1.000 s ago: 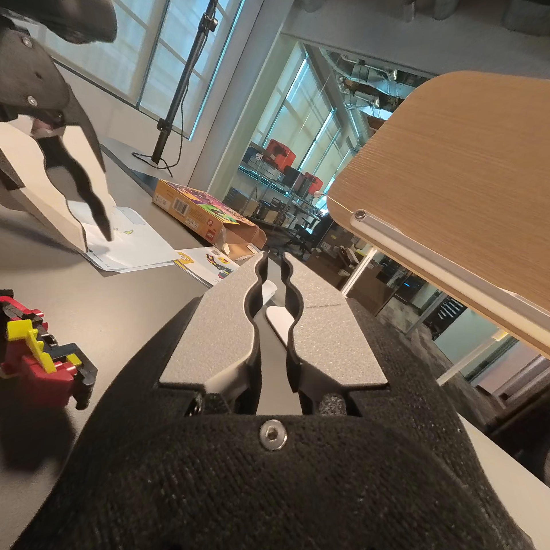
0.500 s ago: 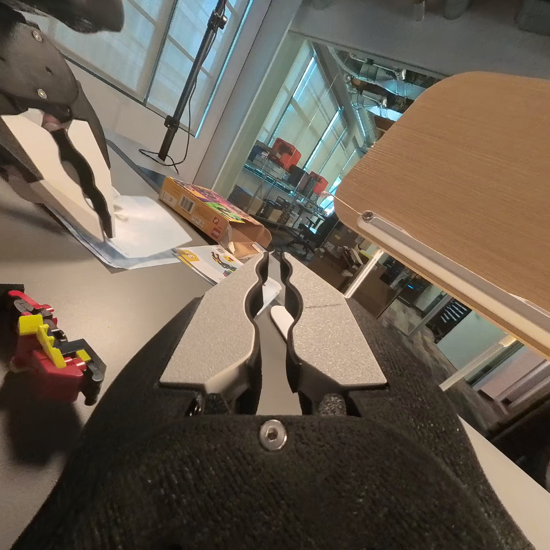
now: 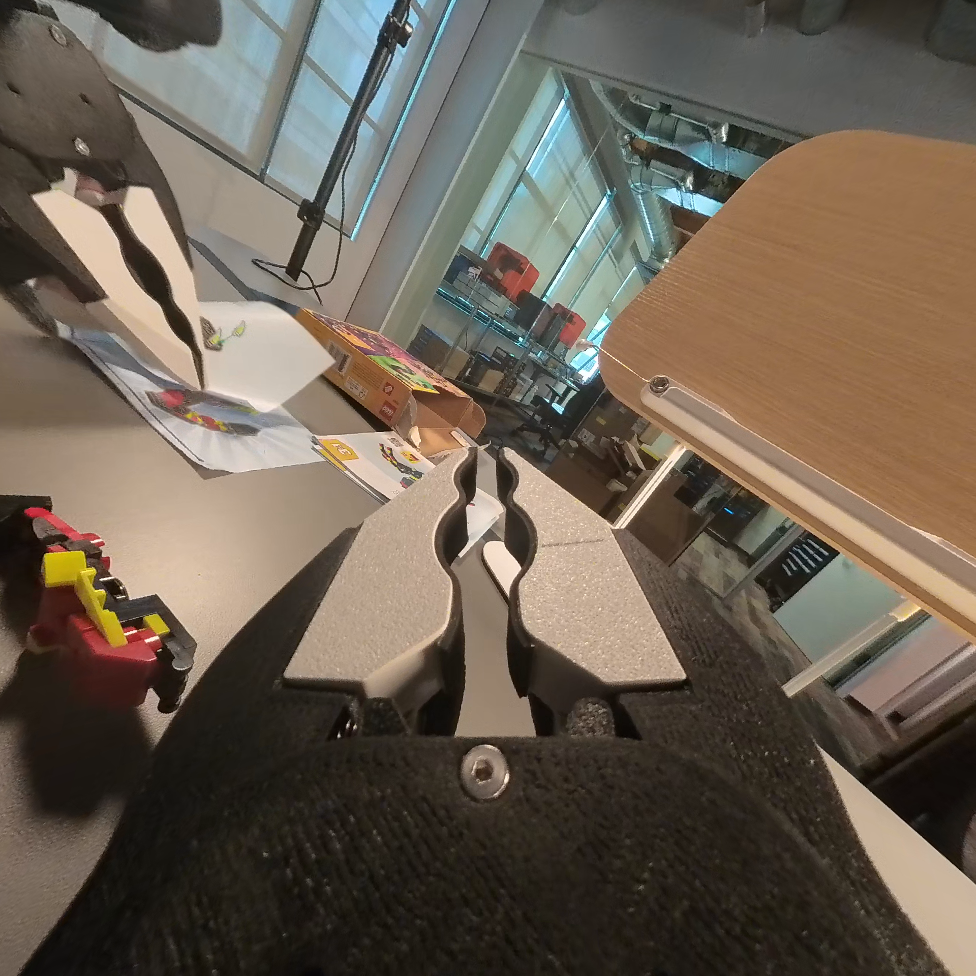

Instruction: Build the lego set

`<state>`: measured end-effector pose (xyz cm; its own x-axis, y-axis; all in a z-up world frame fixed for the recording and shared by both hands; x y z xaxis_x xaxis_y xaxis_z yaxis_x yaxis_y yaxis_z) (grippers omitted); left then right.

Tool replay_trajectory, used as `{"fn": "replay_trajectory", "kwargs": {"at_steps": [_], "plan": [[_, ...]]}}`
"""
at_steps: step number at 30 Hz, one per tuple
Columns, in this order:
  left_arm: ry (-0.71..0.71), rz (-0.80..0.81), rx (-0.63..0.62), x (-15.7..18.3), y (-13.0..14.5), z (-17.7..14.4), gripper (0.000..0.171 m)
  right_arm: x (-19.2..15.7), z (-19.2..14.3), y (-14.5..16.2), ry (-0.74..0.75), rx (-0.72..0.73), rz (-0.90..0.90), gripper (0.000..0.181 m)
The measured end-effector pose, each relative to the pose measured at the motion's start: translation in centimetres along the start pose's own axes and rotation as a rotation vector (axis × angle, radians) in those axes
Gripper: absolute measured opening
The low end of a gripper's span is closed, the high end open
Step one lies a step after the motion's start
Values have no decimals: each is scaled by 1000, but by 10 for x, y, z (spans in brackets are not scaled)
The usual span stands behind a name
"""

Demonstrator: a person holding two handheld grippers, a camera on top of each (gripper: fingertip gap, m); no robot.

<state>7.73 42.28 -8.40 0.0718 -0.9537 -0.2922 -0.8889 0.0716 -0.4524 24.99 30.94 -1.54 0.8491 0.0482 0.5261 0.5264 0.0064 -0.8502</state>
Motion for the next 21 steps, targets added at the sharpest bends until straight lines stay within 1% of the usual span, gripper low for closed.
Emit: {"fn": "replay_trajectory", "kwargs": {"at_steps": [2,5,9,13,15,18,21], "plan": [[-12,-22,-1,-5,4,-2,0,0,0,0,-1,0,-1,5],[-65,-62,-20,-16,13,-5,0,0,0,0,-1,0,-3,5],[-218,-132,-72,-34,32,-13,0,0,-1,0,2,1,-1,5],[-370,-191,-154,-42,61,-22,17,0,-2,-1,4,3,-10,4],[-436,-237,-189,-46,76,-29,21,-1,-2,-1,4,4,-17,4],[-488,-325,-221,-49,97,-40,29,-2,-2,-1,5,3,-27,4],[-486,-436,-211,-49,116,-54,37,-2,-3,-1,8,4,-34,4]]}}
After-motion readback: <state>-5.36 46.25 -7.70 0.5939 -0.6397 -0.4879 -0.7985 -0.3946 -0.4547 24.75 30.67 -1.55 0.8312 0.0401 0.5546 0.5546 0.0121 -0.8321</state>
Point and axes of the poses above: each gripper's, where its closed fingertips meet, z out along the fingers, y out of its underside, x = y × z across the jaws, the point moved 3 cm from there along -z, back along the fingers, and after that the axes turned 12 degrees about -x, right-handed, at the moved point
